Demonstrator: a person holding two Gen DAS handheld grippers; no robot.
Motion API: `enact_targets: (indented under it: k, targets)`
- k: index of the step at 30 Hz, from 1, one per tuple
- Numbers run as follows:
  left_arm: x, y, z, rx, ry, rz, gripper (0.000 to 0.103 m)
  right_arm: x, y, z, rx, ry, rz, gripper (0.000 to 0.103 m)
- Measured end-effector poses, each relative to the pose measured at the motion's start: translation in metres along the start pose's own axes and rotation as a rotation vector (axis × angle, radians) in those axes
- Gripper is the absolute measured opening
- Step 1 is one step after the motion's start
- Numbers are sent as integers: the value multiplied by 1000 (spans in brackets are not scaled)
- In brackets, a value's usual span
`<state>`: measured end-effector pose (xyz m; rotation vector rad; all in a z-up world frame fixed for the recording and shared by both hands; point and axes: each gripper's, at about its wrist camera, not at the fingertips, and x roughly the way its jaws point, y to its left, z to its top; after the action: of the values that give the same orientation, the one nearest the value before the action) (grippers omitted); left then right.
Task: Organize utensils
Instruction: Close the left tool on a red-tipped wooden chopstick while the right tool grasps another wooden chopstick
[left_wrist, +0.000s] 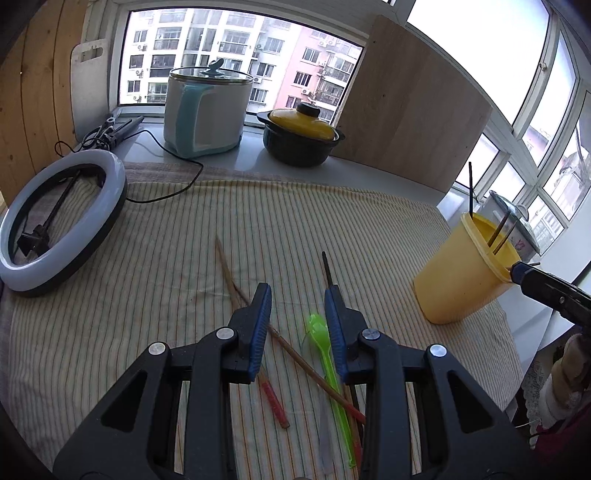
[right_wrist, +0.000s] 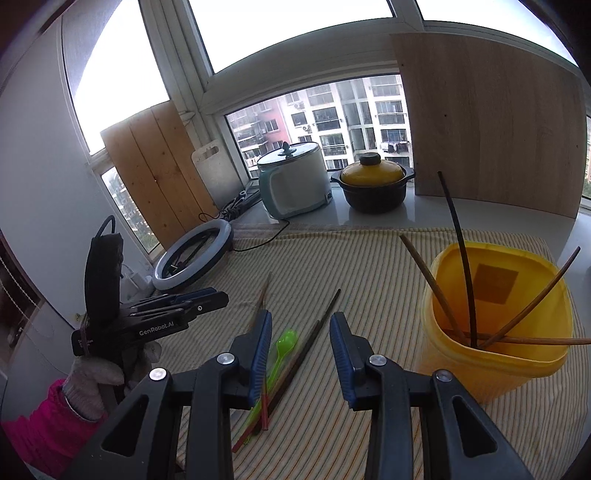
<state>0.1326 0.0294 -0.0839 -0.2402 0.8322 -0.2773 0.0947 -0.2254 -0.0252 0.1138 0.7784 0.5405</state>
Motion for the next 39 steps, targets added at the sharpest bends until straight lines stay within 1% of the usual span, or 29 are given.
enact_targets:
  k: [8, 14, 17, 24, 26, 30, 31, 32, 34, 37, 39]
  targets:
    - [33, 27, -14, -50, 102, 27, 29, 47, 12, -7, -18, 113, 6, 34]
    - [57, 39, -20, -68, 162, 44, 29, 83, 8, -2, 21, 192, 27, 34]
    - [66, 42, -19, -58, 176, 75, 29, 99, 7, 1, 39, 229, 41, 34]
    - [86, 46, -12, -47, 227, 103, 29, 125, 6, 5, 56, 292, 50, 31]
    - [91, 46, -10, -37, 236, 118, 23, 130, 7, 6, 56, 305, 50, 31]
    - [98, 43, -3, -6, 254, 131, 23, 140, 8, 6, 49, 330, 48, 31]
    - [101, 43, -2, 4, 257, 138, 20, 142, 8, 6, 47, 337, 48, 31]
    - [102, 43, 0, 9, 258, 146, 15, 144, 8, 6, 46, 342, 49, 31]
    - [105, 46, 3, -4, 261, 143, 11, 149, 9, 7, 45, 355, 50, 30]
    - [106, 52, 6, -29, 265, 126, 8, 156, 10, 8, 45, 375, 50, 30]
    - [105, 54, 6, -26, 264, 128, 6, 162, 11, 8, 45, 389, 52, 29]
